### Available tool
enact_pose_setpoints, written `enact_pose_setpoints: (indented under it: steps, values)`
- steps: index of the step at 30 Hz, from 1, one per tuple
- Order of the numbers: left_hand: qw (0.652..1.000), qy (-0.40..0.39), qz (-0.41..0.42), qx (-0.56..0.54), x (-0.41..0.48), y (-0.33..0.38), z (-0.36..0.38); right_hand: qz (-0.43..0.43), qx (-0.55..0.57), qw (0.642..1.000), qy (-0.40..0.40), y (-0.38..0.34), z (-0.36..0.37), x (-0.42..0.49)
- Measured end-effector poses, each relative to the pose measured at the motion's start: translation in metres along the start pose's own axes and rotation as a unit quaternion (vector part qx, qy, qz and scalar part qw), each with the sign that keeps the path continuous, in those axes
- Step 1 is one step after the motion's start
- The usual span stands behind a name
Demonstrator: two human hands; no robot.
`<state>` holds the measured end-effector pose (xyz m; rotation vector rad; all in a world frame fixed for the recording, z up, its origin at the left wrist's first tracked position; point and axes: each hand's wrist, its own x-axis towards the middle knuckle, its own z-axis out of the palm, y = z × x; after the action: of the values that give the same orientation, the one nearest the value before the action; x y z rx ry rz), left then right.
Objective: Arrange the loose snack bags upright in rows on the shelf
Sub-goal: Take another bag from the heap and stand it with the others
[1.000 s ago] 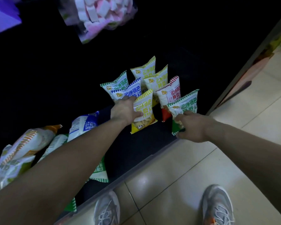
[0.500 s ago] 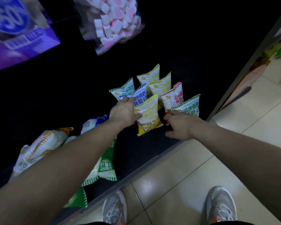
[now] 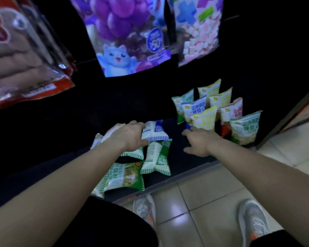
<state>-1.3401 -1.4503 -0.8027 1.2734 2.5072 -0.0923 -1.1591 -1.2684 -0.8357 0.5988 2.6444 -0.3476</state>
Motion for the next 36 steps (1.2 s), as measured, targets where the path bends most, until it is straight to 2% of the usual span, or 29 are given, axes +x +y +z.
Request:
enact_pose_setpoints:
  steps: [5,10,14,19,22,29,33,36]
  values:
    - [0.998,-0.066,-0.019,-0.006,-0.005,-0.049,0.037,0.019,0.078,0.995,-0.051,-0.04,0.07,0.045]
    - [0.996,-0.08,-0.022,-0.029,0.006,-0.077,0.055,0.103,0.187,0.975,-0.052,-0.073,0.127,0.095]
    - [0.992,-0.113,-0.02,-0.05,0.007,-0.08,0.069,0.167,0.288,0.943,-0.007,-0.087,0.148,0.117]
    - [0.993,-0.096,-0.006,-0.066,0.01,-0.079,0.072,0.202,0.411,0.888,-0.035,-0.077,0.151,0.127]
    - [0.993,-0.094,-0.007,-0.066,0.01,-0.077,0.071,0.203,0.404,0.89,-0.049,-0.064,0.143,0.12]
    - [0.995,-0.089,0.0,-0.053,0.003,-0.065,0.06,0.201,0.289,0.935,-0.038,-0.025,0.112,0.086]
    - [0.996,-0.07,0.015,-0.047,0.004,-0.05,0.048,0.146,0.212,0.965,-0.056,-0.002,0.069,0.054]
    - [0.996,-0.036,0.034,-0.072,0.008,-0.033,0.038,0.102,0.122,0.987,-0.029,0.008,0.027,0.023]
